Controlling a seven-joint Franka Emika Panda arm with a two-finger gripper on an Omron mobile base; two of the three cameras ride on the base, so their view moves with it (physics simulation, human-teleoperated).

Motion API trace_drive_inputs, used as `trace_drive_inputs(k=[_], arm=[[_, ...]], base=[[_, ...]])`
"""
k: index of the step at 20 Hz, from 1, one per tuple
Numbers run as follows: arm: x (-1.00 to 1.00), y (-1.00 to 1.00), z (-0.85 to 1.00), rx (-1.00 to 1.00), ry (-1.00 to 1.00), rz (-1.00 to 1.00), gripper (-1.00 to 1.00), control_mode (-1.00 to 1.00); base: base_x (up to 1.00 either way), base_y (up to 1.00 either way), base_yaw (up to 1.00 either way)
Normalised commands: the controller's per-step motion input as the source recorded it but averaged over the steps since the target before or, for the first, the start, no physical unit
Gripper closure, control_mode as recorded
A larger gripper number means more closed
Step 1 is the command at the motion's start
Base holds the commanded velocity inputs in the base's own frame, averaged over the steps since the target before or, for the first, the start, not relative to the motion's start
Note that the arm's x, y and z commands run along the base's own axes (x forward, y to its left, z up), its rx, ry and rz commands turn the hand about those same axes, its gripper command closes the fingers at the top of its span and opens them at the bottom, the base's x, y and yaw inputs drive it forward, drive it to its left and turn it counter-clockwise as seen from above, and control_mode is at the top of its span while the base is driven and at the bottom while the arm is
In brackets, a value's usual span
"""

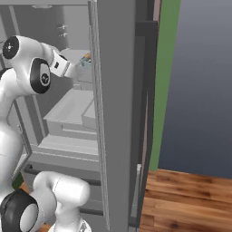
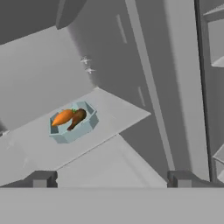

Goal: Place the tupperware containing the chicken drumstick and carrot meal in the microwave. Close the microwave door and press the start button to reheat the meal.

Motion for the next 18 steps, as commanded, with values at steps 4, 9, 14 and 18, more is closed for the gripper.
trace_drive_inputs(k=[4, 9, 14, 18], arm=[[0.18, 0.00, -0.09, 0.00, 0.00, 0.00, -1.00, -1.00], [0.18, 0.00, -0.20, 0.00, 0.00, 0.00, -1.00, -1.00], [0.21, 0.00, -0.21, 0.01, 0.00, 0.00, -1.00, -1.00], [0.25, 0.00, -0.03, 0.05, 0.04, 0.00, -1.00, -1.00]], base=[[0.00, 0.00, 0.00], [0.00, 0.00, 0.00], [0.00, 0.00, 0.00], [0.00, 0.00, 0.00]])
